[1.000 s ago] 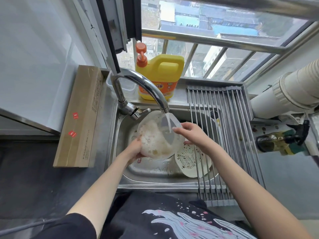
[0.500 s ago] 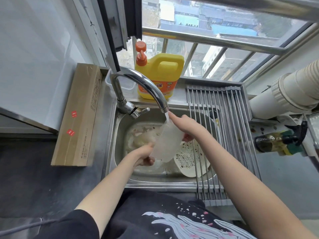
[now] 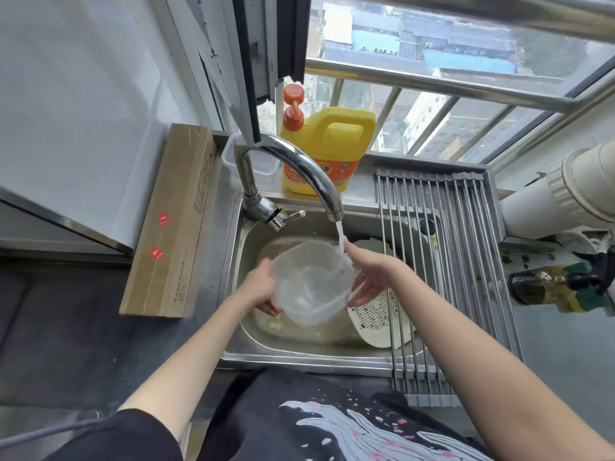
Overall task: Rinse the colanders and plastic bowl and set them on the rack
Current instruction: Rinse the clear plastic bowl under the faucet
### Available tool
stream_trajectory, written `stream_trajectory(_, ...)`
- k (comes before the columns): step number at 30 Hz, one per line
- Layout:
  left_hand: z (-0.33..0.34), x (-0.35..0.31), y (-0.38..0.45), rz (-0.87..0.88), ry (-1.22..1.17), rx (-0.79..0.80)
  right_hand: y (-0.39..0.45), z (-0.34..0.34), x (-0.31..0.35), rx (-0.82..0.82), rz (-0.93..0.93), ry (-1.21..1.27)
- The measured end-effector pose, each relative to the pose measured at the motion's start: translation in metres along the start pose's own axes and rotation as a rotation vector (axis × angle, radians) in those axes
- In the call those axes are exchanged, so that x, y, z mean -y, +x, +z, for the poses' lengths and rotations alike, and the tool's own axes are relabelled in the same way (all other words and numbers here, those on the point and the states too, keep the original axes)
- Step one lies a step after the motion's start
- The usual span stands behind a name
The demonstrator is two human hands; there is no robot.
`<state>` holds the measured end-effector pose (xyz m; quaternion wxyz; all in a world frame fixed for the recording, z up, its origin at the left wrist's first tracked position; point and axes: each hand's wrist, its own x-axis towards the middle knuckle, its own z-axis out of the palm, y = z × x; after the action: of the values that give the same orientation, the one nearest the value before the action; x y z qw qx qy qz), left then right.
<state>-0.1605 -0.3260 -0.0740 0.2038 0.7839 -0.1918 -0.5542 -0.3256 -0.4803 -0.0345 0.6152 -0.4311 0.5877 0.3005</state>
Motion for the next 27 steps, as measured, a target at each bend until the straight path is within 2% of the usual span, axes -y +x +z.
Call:
stream_trajectory(3, -0.001, 0.011, -0.002, 0.364, 0.415, -0.234, 0.016, 0.007, -0.024, 0.057, -0.04, 0.337)
stream_trajectory(6, 0.004, 0.024, -0.007, 0.548, 0.579, -0.35, 0.028, 0.016, -0.038, 0.074, -0.054, 0.676)
stream_trajectory(11, 0.005, 0.035, -0.017, 0.822, 0.808, -0.505, 0.029, 0.027, -0.029, 0.007, -0.117, 0.746)
stream_trajectory(16, 0.006, 0.034, -0.019, 0.916, 0.714, -0.546, 0.03, 0.026, -0.025, 0.024, -0.225, 0.839)
stream_trajectory(19, 0.007, 0.033, -0.022, 0.814, 0.618, -0.491, 0.03, 0.018, -0.028, 0.054, -0.343, 0.947)
stream_trajectory(21, 0.009, 0.028, -0.024, 0.672, 0.444, -0.424, 0.031, 0.013, -0.031, 0.063, -0.414, 1.021)
stream_trajectory(23, 0.013, 0.024, -0.024, 0.51, 0.111, -0.332, 0.031, 0.011, -0.031, 0.081, -0.5, 1.002)
stream_trajectory(25, 0.012, 0.021, -0.021, 0.263, -0.362, -0.203, 0.032, 0.011, -0.031, 0.054, -0.562, 0.899)
stream_trajectory(27, 0.012, 0.017, -0.022, 0.124, -0.636, -0.08, 0.037, 0.012, -0.035, 0.035, -0.582, 0.841)
